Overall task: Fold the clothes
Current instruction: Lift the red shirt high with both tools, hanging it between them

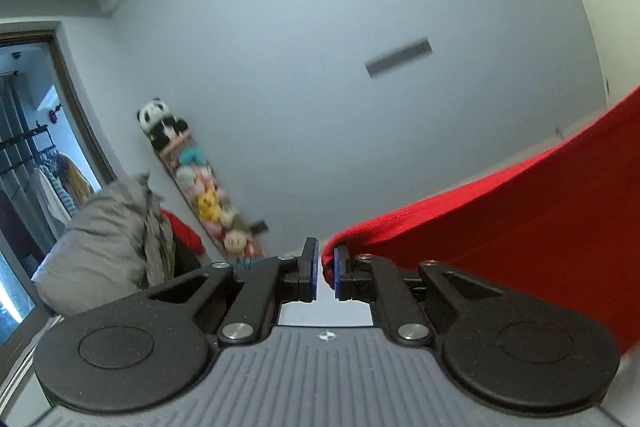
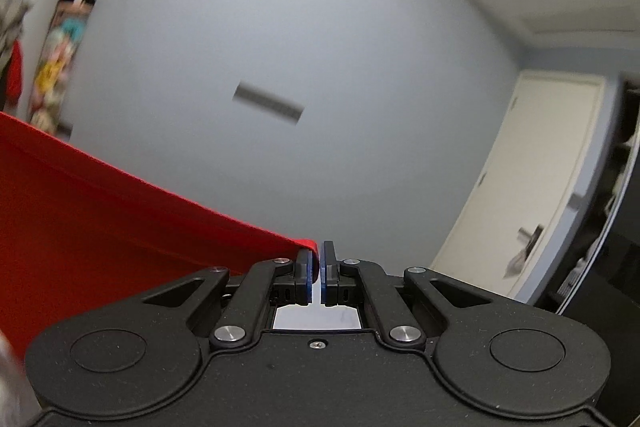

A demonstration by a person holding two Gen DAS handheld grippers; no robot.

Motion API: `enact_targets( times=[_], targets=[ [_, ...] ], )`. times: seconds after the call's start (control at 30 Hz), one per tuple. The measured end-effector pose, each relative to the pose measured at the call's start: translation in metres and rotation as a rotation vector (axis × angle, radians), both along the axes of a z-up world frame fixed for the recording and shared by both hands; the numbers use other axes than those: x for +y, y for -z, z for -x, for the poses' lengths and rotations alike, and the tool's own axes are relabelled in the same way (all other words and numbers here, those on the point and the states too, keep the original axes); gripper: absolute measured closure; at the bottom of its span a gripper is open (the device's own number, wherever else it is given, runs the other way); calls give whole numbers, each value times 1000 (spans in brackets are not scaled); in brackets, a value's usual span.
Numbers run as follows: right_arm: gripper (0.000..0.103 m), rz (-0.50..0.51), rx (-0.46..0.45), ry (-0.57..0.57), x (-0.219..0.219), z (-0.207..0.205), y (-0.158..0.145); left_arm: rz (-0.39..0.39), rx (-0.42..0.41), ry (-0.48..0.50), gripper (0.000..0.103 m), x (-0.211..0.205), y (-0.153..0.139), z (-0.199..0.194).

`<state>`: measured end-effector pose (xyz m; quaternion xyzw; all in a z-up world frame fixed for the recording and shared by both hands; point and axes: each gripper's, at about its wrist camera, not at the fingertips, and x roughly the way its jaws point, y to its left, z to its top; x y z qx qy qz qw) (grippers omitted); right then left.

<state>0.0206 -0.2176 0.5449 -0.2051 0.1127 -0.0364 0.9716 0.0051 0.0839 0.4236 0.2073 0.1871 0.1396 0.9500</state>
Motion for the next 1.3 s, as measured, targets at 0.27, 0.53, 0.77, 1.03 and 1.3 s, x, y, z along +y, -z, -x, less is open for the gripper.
enact_targets(
  times=[0.27,0.53,0.77,1.03,1.3],
  targets=[
    [102,-17,-43,8,-7,-17,-51,-14,-27,-2,94,-3,-37,-21],
    [102,-21,22,1,2,-95,-44,-40,25,-43,94,3,-37,-94],
    [102,-6,3,2,24,-177,-39,-78,4,-113,94,-6,-24,-159],
    [101,-8,-118,30,32,-252,-18,-91,-133,-139,92,-17,2,-197],
    [101,30,38,-39,25,-260,66,-59,58,-59,91,-5,92,-179]
  ],
)
